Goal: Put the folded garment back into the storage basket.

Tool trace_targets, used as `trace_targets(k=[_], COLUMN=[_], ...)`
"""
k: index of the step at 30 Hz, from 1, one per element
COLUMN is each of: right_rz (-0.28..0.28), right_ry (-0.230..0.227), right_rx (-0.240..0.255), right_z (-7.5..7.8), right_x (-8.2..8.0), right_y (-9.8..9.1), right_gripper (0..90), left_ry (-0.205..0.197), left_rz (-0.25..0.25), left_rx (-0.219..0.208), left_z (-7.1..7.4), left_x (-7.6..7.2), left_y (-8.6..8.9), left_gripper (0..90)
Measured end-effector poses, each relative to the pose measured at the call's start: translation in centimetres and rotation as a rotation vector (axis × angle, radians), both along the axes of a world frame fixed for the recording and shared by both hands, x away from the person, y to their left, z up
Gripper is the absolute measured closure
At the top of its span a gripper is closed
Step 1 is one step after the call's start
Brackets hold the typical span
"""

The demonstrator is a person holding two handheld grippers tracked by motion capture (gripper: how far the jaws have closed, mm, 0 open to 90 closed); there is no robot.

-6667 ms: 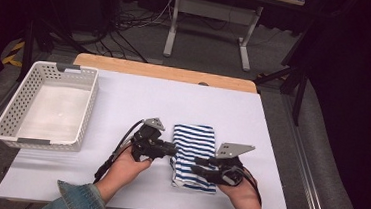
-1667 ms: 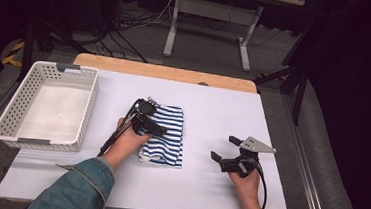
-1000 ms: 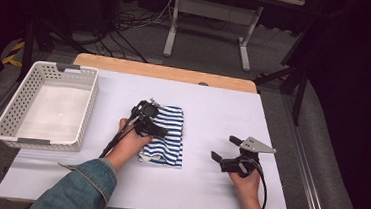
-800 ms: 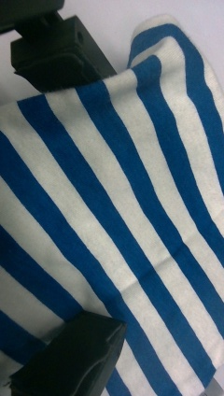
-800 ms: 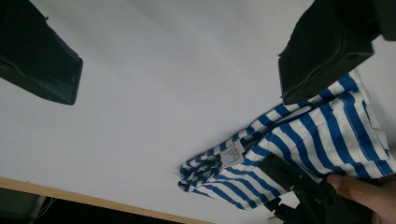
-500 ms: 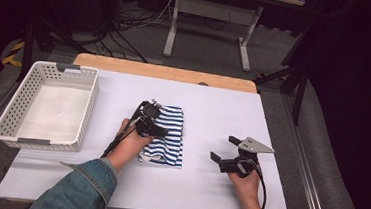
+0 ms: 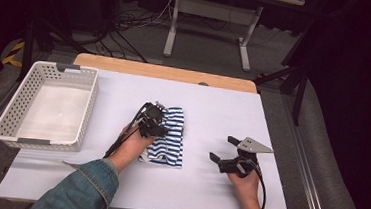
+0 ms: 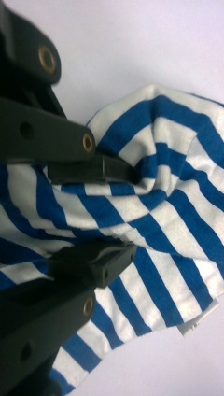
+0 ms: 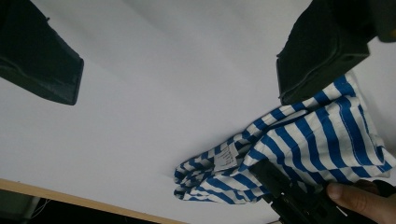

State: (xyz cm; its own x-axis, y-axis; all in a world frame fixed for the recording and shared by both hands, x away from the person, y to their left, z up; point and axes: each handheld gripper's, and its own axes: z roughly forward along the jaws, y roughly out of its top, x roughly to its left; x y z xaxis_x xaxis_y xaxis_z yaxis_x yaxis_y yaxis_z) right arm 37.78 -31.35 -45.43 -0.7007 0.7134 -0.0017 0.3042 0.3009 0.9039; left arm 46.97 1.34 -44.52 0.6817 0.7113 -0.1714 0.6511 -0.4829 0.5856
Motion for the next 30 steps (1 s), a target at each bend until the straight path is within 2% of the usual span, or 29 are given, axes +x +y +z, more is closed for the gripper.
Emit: trace_targets(k=[7,13,14,19,21,23,25,27,30], right_rz=[-0.001,0.000,0.001,0.000,-0.001,-0.001,0.001,0.012,0.015], right_ry=[0.002,0.003,0.003,0.004,0.004,0.003,0.003,-0.003,-0.007], right_rx=[0.008,0.013,0.015,0.025,0.030,0.031,0.032,0.041,0.045], right_z=[0.0,0.0,0.0,0.1,0.1,0.1,0.1,0.2,0.3], right_x=[0.0,0.0,0.0,0.0,0.0,0.0,0.0,-0.1,-0.1], right_y=[-0.1,-0.2,-0.2,-0.3,-0.3,-0.3,-0.3,-0.4,-0.4], right_gripper=[1.0,1.1,1.0,0.9,0.8,0.8,0.9,2.6,3.0], left_ry=[-0.006,-0.040,-0.056,-0.080,-0.095,-0.104,-0.126,-0.140,-0.148], left_rz=[0.000,-0.012,-0.020,-0.036,-0.049,-0.052,-0.063,-0.073,-0.084], left_rx=[0.003,-0.022,-0.037,-0.060,-0.072,-0.076,-0.090,-0.097,-0.090], left_z=[0.2,1.2,1.7,3.1,4.5,4.9,6.0,7.1,7.9], left_x=[-0.1,-0.5,-0.8,-1.5,-2.2,-2.4,-3.0,-3.4,-3.7], left_y=[0.0,0.2,0.4,0.8,1.2,1.3,1.6,1.9,2.2], left_gripper=[70.6,71.3,71.3,71.5,71.6,71.7,71.7,71.7,71.7])
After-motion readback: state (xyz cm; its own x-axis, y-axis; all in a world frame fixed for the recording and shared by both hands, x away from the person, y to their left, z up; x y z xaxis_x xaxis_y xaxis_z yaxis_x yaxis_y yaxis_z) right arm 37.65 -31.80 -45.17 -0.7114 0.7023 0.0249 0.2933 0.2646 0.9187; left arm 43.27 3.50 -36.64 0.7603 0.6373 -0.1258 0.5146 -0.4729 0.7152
